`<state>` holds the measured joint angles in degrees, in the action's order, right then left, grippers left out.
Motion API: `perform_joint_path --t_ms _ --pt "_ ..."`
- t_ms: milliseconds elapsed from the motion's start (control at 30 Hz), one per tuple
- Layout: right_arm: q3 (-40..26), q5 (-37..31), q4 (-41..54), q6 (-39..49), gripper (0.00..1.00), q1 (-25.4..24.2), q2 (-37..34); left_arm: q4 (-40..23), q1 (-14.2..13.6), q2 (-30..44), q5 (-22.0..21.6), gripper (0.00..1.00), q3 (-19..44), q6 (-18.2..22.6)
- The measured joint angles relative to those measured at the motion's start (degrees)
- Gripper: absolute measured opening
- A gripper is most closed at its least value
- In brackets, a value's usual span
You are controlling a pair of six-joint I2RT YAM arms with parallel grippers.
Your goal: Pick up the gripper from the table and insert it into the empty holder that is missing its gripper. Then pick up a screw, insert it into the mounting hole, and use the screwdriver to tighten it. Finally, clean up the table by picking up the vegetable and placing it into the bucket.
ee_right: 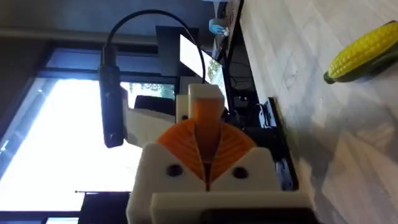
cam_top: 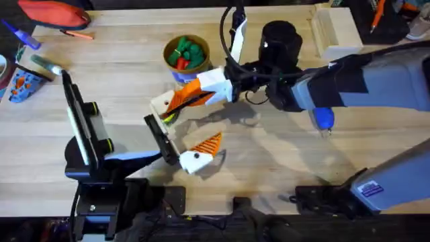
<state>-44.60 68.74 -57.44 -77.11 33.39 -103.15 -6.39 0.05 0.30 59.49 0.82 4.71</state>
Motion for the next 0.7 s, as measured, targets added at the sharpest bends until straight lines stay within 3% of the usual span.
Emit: perform_joint_path --t_ms 533,567,600,633,700 --pt "0.0 -0.2 0.1 -1.3 0.028 0.0 0.0 0.0 0.0 0.0 -0.2 0.987 0.0 0.0" --pt "0.0 -0.2 0.2 -1.6 0.157 0.1 0.0 0.0 0.0 0.0 -0.2 0.987 0.0 0.0" --pt "0.0 -0.6 -0.2 -1.8 0.583 1.6 0.0 -0.2 -0.6 0.0 1.8 0.987 0.0 0.0" --pt "0.0 -0.6 -0.2 -2.0 0.737 2.3 0.0 -0.3 -0.7 0.0 2.3 0.986 0.0 0.0" --pt "0.0 -0.6 -0.3 -2.0 0.944 3.0 0.0 -0.3 -0.7 0.0 2.7 0.986 0.0 0.0"
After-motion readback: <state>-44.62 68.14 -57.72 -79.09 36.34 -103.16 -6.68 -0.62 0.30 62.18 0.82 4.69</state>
